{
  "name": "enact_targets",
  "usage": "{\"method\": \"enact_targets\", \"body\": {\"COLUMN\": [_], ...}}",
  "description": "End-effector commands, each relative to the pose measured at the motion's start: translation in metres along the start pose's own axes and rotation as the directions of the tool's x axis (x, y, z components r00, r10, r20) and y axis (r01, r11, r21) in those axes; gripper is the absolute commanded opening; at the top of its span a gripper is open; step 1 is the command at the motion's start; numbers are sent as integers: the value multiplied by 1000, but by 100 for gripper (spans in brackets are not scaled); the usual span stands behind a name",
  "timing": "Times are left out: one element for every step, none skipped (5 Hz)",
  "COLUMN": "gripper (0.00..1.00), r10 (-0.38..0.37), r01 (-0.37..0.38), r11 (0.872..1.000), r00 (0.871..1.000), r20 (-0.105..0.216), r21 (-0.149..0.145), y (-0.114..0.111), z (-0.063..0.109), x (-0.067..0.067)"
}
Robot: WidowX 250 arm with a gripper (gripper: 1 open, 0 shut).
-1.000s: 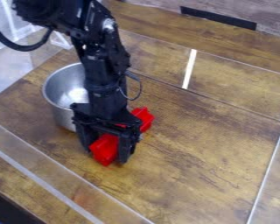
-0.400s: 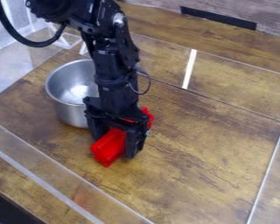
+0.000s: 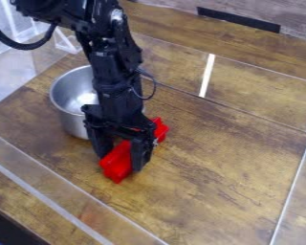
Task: Put the red object in the silver pot
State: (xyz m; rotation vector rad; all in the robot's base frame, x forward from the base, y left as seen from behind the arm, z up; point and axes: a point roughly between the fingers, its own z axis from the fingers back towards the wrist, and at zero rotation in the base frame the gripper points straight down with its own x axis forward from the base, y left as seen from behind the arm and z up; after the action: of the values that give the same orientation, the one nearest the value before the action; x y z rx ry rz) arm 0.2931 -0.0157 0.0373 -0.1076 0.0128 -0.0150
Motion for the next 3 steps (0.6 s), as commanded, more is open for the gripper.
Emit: {"method": "enact_targets", "body": {"gripper": [0, 0, 0], "r10": [-35, -42, -37], "r01": [35, 42, 38], "r11": [999, 999, 999], "r00": [998, 998, 996], "r20": [48, 46, 76], "r21": [0, 2, 0], "y": [2, 4, 7], "z": [19, 34, 61], "x": [8, 10, 14]}}
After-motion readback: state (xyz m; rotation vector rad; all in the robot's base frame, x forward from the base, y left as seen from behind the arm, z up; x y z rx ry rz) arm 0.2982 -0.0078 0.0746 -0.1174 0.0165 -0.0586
